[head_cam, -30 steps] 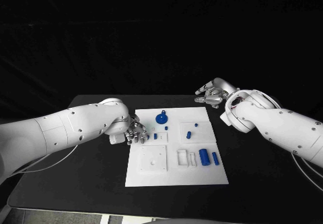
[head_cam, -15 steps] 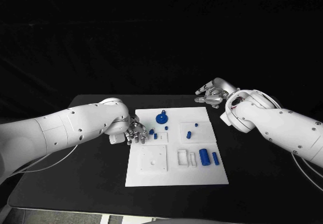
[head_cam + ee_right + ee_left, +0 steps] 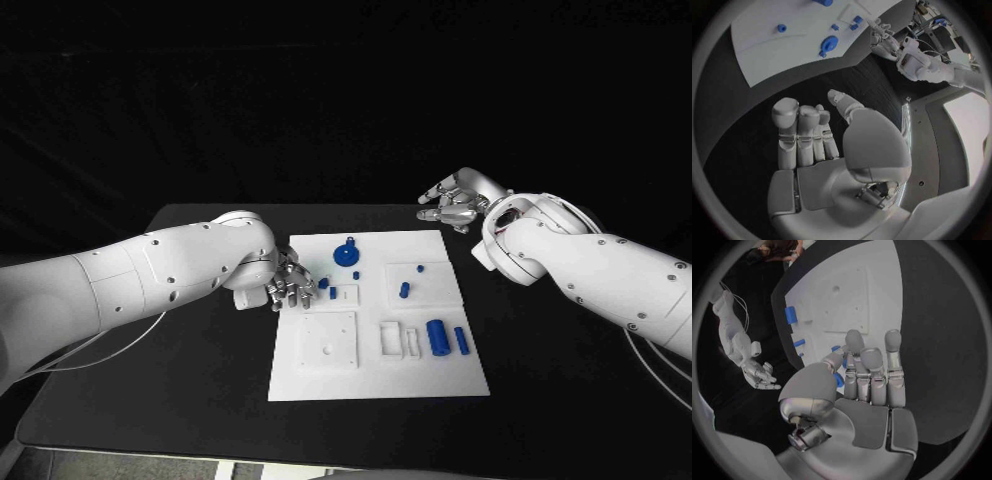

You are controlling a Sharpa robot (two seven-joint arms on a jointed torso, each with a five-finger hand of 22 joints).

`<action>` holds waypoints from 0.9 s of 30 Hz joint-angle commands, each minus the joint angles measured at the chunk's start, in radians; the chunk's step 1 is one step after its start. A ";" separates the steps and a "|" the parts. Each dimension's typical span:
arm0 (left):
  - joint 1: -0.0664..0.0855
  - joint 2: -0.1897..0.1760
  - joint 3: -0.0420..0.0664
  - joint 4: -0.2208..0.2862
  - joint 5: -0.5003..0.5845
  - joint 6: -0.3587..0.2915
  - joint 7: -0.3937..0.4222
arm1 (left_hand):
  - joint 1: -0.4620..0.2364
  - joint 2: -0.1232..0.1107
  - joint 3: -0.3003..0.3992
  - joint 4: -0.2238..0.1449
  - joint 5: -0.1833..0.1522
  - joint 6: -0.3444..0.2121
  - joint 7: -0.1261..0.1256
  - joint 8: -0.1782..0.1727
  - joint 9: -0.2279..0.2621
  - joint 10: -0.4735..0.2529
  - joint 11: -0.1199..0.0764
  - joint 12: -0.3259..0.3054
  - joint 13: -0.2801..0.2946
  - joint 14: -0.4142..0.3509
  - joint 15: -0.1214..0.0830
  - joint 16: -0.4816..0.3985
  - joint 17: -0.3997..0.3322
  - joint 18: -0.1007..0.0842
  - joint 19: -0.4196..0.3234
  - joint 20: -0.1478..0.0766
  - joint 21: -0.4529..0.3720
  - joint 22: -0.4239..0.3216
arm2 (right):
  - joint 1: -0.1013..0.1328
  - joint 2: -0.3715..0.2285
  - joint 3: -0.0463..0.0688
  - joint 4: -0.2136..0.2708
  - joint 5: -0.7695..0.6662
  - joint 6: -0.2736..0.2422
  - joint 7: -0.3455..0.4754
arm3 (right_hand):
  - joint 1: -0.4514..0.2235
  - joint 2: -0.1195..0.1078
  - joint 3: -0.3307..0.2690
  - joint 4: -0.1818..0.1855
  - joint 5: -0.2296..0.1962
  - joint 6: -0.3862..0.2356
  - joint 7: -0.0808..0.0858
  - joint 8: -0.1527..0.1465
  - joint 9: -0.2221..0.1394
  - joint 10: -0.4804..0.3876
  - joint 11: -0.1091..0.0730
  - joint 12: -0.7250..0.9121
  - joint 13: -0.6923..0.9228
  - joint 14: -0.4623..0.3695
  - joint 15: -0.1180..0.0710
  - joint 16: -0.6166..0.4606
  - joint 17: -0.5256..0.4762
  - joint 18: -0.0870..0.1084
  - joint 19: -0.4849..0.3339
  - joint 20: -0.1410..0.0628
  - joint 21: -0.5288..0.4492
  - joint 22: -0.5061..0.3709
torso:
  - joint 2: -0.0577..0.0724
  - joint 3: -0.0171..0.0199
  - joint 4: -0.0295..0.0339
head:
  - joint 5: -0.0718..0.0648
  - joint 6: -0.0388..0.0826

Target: Assemble the parts on the task board

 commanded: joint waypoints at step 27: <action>0.022 -0.094 0.066 0.087 -0.033 -0.280 0.212 | 0.367 -0.076 -0.204 -0.042 -0.134 -0.228 0.126 0.002 -0.559 -0.179 0.098 -0.430 -0.325 -0.172 0.090 -0.288 -0.218 0.012 -0.096 0.068 -0.271 -0.125 | -0.001 -0.006 0.001 -0.002 -0.003 0.004 0.011 | -0.012 -0.003 0.000 -0.001 0.007 0.003 0.002 -0.004 0.001 -0.006 -0.003 -0.003 -0.001 0.000 -0.004 -0.005 0.000 0.016 0.055 -0.006 -0.008 0.089 | 0.000 -0.0010 0.0010 | -0.005 0.013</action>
